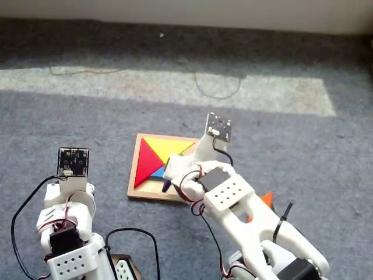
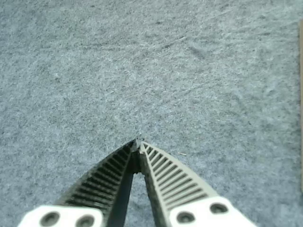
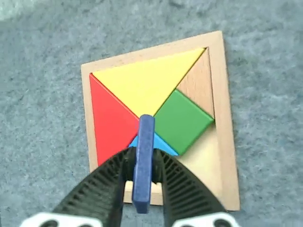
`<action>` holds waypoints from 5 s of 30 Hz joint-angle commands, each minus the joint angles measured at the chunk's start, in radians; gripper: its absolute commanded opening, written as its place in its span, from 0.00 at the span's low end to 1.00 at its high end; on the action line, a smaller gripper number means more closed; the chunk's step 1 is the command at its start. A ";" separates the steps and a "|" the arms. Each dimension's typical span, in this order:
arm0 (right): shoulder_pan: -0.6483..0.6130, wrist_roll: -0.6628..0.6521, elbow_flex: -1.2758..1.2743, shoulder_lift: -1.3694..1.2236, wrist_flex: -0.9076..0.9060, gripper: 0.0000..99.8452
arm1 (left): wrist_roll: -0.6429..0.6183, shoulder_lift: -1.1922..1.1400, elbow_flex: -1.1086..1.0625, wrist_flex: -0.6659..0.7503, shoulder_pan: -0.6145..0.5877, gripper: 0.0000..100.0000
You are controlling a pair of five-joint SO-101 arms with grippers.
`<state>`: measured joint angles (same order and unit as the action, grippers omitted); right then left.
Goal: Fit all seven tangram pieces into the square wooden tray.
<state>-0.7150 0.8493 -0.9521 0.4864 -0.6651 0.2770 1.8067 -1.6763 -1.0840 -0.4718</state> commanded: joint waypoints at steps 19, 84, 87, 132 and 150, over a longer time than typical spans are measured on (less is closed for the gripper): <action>0.025 -0.034 -0.147 0.065 0.159 0.17 | 0.006 -0.001 -0.019 0.012 0.015 0.01; 0.671 -0.503 -0.277 1.351 -0.371 0.00 | 0.003 -0.007 0.275 -0.094 0.348 0.11; 0.670 -0.503 -0.257 1.331 -0.321 0.00 | 0.003 -0.007 0.325 -0.094 0.453 0.12; 0.668 -0.298 0.312 1.351 -0.294 0.00 | -0.396 -1.778 1.046 0.756 1.449 0.22; 0.668 -0.298 0.312 1.351 -0.358 0.00 | -0.391 -2.074 1.346 0.500 1.518 0.22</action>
<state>-0.0629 0.5393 -0.6375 1.8397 -1.0196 -0.1082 -0.2279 -0.4488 -0.5178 1.0487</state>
